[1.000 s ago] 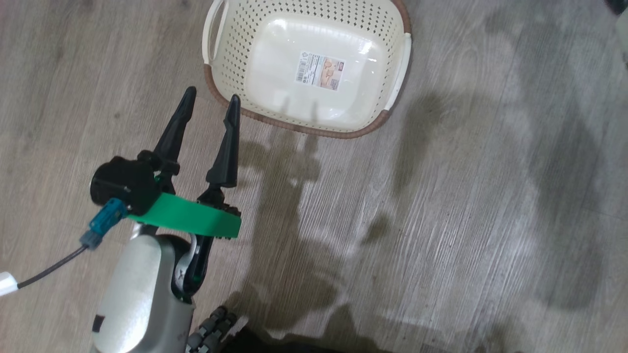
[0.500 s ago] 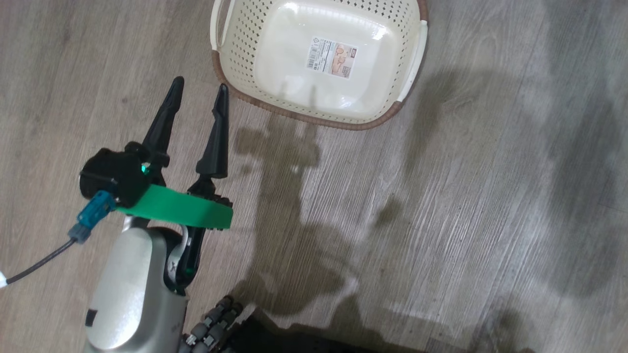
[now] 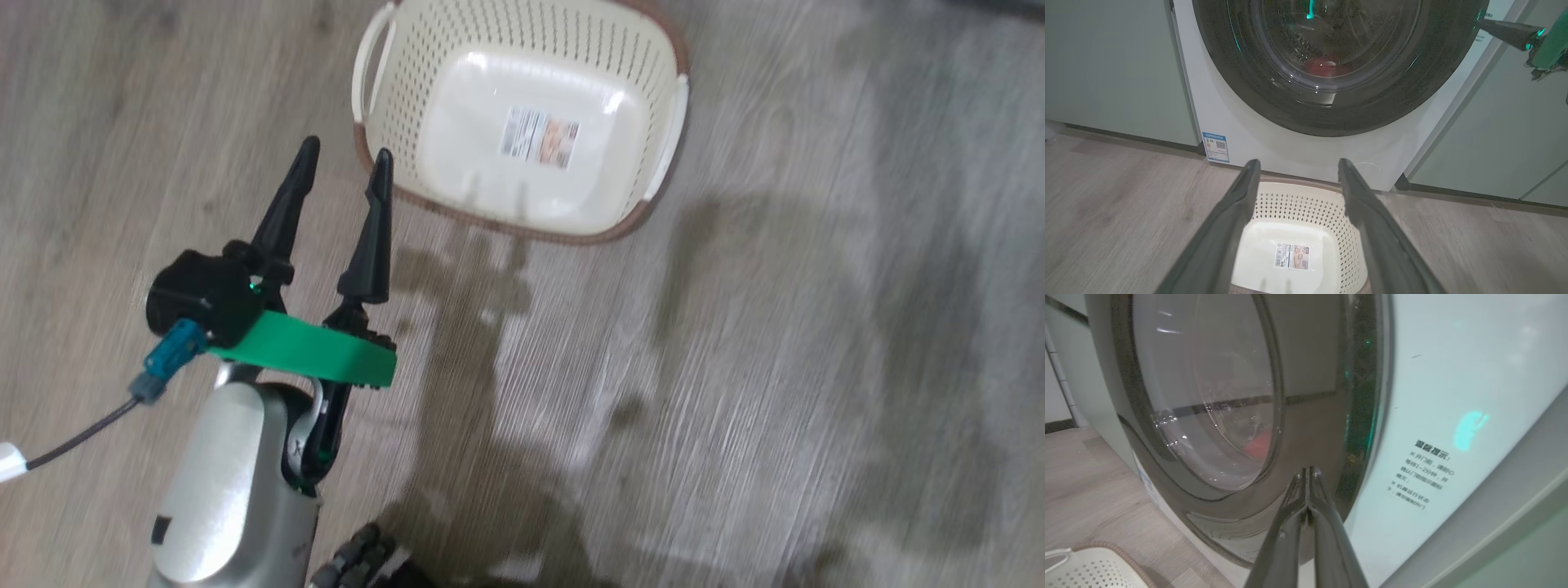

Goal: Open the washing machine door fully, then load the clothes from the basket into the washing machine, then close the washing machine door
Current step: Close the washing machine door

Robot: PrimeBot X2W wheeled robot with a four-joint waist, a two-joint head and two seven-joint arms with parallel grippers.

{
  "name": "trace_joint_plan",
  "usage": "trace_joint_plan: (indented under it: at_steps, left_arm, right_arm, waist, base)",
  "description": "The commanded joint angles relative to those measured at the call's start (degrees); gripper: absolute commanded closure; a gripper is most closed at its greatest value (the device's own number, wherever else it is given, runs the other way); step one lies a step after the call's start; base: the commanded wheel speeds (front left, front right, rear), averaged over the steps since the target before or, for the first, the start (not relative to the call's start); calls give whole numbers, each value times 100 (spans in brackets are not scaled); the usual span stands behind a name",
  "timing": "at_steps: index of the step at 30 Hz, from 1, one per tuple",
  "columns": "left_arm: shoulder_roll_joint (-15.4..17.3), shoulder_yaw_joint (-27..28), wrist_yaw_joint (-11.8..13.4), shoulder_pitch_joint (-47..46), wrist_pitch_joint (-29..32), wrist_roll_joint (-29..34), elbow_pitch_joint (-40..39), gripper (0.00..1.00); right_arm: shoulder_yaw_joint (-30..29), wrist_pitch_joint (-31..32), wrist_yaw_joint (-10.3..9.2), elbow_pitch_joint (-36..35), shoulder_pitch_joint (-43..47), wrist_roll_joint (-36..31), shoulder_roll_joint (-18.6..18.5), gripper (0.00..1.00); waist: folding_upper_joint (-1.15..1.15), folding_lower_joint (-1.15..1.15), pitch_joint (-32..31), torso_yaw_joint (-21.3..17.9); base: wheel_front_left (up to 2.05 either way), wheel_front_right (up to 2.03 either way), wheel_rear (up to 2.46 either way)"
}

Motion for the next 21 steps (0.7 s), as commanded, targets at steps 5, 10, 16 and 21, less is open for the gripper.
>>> trace_joint_plan:
  at_steps: [5,10,16,21]
  left_arm:
    - [89,143,46,264,-55,146,-16,0]
    - [89,126,125,489,-55,223,60,0]
    - [89,124,208,752,-55,321,142,0]
    - [89,184,385,1001,-55,362,271,0]
  right_arm:
    - [168,-28,-44,-757,1079,197,218,100]
    - [283,-28,-44,-1447,2222,769,224,100]
    - [50,-28,-44,-2388,3465,1510,192,100]
    - [-318,-28,-44,-3137,4523,1788,354,100]
  waist:
    - [0,0,-851,-256]
    - [0,0,-1545,-488]
    - [0,0,-2261,-730]
    - [0,0,-2712,-929]
  base:
    - [0,0,0]
    - [0,0,0]
    - [0,0,0]
    - [0,0,0]
